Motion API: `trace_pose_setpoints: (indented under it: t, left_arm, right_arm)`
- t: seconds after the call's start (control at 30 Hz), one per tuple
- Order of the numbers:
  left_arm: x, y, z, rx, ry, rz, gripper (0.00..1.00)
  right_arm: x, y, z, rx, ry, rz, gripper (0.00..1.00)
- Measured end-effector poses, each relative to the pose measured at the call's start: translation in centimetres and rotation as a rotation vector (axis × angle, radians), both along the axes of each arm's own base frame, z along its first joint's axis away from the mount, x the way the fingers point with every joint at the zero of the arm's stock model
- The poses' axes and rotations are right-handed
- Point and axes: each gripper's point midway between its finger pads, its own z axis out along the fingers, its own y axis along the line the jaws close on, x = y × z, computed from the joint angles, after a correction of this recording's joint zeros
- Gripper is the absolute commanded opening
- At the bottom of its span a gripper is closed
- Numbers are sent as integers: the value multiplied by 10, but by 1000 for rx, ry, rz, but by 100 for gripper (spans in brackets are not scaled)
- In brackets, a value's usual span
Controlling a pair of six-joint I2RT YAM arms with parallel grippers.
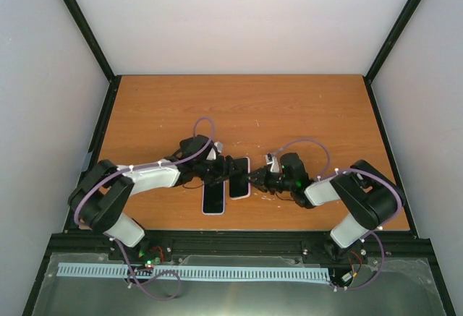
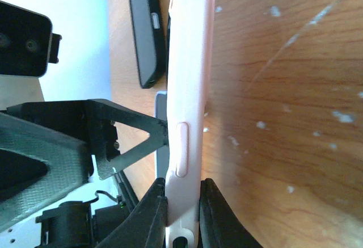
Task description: Put the phone into the phone case
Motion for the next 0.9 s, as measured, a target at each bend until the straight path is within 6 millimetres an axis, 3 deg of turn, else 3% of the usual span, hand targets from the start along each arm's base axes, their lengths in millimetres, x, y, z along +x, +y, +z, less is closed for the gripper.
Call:
trace_pose_setpoints:
  t: [0.13, 0.3, 0.4, 0.53, 0.73, 0.9]
  left_arm:
    - [3, 4, 35, -46, -72, 4, 89]
    - [11, 25, 102, -166, -221, 44, 93]
    - [7, 37, 133, -228, -297, 52, 93]
    - [-10, 37, 168, -317, -370, -3, 93]
    - [-35, 34, 201, -467, -455, -96, 88]
    - [-47, 29, 217, -567, -490, -161, 77]
  right_arm:
    - [-4, 0, 20, 32, -43, 14, 8]
    - [-10, 1, 62, 114, -144, 45, 9]
    - [-18, 2, 88, 172, -200, 82, 8]
    - [-32, 3, 121, 258, -262, 139, 8]
    - [-57, -2, 170, 408, -363, 214, 7]
    - [-70, -4, 188, 483, -382, 254, 7]
